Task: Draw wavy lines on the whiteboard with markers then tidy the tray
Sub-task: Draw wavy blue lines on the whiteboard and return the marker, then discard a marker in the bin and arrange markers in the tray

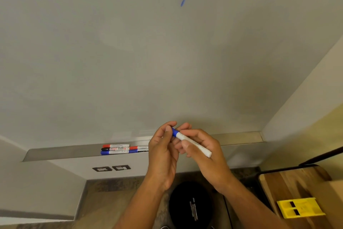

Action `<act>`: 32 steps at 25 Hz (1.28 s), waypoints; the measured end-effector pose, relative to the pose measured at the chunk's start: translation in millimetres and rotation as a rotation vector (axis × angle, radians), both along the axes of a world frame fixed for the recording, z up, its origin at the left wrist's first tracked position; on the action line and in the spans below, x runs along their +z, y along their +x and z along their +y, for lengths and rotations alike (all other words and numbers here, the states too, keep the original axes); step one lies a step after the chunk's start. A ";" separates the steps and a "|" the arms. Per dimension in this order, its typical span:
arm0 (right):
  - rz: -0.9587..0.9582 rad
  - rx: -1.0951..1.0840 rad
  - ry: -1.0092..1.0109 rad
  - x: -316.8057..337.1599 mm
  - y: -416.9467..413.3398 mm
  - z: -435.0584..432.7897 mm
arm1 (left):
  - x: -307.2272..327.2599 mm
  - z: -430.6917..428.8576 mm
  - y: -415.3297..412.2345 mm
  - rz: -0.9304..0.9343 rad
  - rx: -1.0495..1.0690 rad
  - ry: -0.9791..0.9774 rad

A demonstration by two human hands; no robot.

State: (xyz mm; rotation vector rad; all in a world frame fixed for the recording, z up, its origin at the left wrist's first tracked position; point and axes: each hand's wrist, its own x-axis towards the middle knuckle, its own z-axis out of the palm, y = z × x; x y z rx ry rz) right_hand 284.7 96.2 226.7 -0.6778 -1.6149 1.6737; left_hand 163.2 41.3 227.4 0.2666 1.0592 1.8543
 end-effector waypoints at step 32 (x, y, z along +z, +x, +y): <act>-0.996 -0.240 -0.574 -300.2 29.3 -49.7 | -311.1 -42.8 5.1 0.920 -0.987 -0.739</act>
